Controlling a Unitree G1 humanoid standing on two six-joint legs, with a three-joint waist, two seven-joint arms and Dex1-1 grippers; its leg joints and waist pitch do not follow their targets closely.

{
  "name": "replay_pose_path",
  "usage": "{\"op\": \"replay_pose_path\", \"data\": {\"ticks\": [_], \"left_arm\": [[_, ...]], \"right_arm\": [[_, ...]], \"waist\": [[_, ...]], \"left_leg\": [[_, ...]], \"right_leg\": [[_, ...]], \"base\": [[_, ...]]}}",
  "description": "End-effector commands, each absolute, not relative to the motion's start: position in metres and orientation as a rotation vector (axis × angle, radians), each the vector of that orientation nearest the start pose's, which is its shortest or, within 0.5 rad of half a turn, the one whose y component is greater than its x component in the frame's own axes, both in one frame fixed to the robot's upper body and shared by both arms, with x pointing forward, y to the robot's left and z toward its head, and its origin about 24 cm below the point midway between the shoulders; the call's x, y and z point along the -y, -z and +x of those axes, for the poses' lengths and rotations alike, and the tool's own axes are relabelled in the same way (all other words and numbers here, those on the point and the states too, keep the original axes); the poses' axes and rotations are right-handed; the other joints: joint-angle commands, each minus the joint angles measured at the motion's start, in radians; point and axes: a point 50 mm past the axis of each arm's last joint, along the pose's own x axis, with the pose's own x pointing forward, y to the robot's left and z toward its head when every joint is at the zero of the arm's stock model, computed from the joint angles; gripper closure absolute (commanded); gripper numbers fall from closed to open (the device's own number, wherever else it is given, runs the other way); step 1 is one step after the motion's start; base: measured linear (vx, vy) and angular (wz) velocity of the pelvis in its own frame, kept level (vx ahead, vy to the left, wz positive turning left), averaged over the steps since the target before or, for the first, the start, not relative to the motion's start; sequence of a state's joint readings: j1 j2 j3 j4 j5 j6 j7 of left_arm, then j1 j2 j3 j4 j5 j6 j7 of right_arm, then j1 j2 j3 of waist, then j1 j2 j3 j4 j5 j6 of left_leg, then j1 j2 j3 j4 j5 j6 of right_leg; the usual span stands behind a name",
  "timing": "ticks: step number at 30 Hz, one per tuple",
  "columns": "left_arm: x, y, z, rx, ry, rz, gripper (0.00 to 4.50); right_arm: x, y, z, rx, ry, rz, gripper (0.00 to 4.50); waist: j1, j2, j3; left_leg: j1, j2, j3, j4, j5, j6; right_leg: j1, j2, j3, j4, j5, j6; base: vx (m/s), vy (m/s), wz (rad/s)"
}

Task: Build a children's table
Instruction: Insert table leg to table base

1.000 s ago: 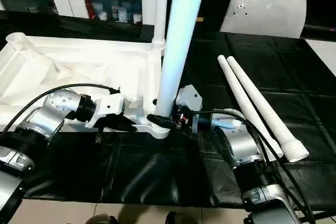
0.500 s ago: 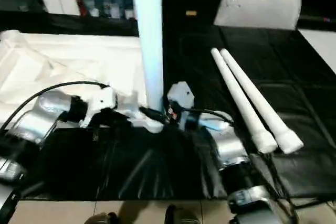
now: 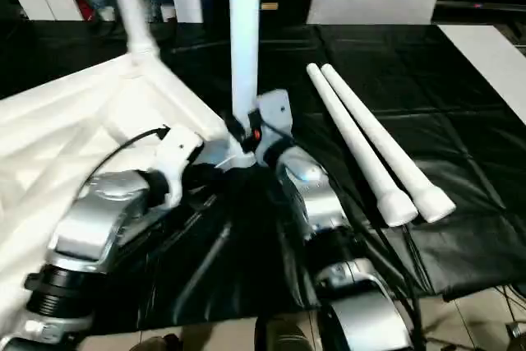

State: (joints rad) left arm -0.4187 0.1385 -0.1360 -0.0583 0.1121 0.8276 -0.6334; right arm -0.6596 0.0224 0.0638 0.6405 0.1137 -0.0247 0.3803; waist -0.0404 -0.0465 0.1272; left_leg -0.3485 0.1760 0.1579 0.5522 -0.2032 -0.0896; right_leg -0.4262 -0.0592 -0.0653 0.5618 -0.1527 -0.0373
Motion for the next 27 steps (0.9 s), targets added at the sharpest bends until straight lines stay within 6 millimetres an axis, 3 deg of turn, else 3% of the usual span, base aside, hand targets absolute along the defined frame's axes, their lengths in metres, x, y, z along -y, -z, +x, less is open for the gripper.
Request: {"op": "replay_pose_path", "data": {"ticks": [1,3,6,9,11,15,19,22,27], "left_arm": [[-0.073,-0.105,0.296,-0.318,0.811,0.17,4.5],[-0.08,-0.102,0.301,-0.328,0.754,0.219,4.5],[-0.085,-0.102,0.304,-0.335,0.718,0.232,4.5],[-0.087,-0.101,0.305,-0.339,0.695,0.253,4.5],[-0.089,-0.1,0.305,-0.344,0.684,0.251,4.5],[-0.093,-0.097,0.305,-0.349,0.676,0.263,4.5],[-0.094,-0.095,0.305,-0.348,0.674,0.275,4.5],[-0.097,-0.094,0.306,-0.343,0.663,0.282,4.5],[-0.102,-0.092,0.309,-0.333,0.665,0.315,4.5]], "right_arm": [[0.057,-0.02,0.332,-0.335,-0.615,0.041,2.61],[0.056,-0.02,0.331,-0.337,-0.619,0.043,2.61],[0.058,-0.018,0.331,-0.341,-0.613,0.037,2.61],[0.06,-0.017,0.332,-0.341,-0.604,0.031,2.61],[0.062,-0.017,0.333,-0.338,-0.594,0.026,2.61],[0.066,-0.018,0.334,-0.325,-0.579,0.022,2.61],[0.068,-0.019,0.334,-0.313,-0.583,0.04,2.61],[0.071,-0.021,0.335,-0.301,-0.59,0.045,1.88],[0.077,-0.022,0.331,-0.279,-0.596,0.058,1.71]], "waist": [[0.01,0.001,-0.055],[0.011,0.003,-0.061],[0.015,0.007,-0.061],[0.015,0.006,-0.055],[0.015,0.007,-0.056],[0.016,0.007,-0.064],[0.017,0.002,-0.065],[0.018,0.002,-0.067],[0.024,0.001,-0.071]], "left_leg": [[-0.019,0.044,-0.003,-0.057,-0.089,0.137],[-0.016,0.045,-0.001,-0.049,-0.029,0.172],[-0.013,0.047,-0.001,-0.049,-0.03,0.189],[-0.013,0.048,-0.003,-0.055,-0.135,0.14],[-0.012,0.048,-0.004,-0.056,-0.153,0.12],[-0.012,0.047,-0.002,-0.052,-0.111,0.122],[-0.012,0.046,-0.001,-0.048,-0.105,0.133],[-0.013,0.045,-0.001,-0.047,-0.107,0.133],[-0.014,0.043,0.001,-0.043,-0.085,0.141]], "right_leg": [[0.058,-0.077,0.055,-0.053,-0.235,-0.215],[0.063,-0.077,0.054,-0.041,-0.128,-0.25],[0.063,-0.078,0.051,-0.042,-0.135,-0.267],[0.06,-0.08,0.05,-0.058,-0.309,-0.226],[0.058,-0.079,0.051,-0.06,-0.333,-0.208],[0.062,-0.077,0.052,-0.05,-0.233,-0.224],[0.063,-0.078,0.053,-0.048,-0.226,-0.234],[0.064,-0.077,0.052,-0.048,-0.242,-0.229],[0.064,-0.073,0.053,-0.043,-0.214,-0.23]], "base": [[0.062,-0.009,0.02],[0.031,-0.004,0.01],[0.0,0.0,0.0],[0.0,0.0,0.0],[0.0,0.0,0.0],[0.0,0.0,0.0],[0.0,0.0,0.0],[0.0,0.0,0.0],[0.0,0.0,0.0]]}}
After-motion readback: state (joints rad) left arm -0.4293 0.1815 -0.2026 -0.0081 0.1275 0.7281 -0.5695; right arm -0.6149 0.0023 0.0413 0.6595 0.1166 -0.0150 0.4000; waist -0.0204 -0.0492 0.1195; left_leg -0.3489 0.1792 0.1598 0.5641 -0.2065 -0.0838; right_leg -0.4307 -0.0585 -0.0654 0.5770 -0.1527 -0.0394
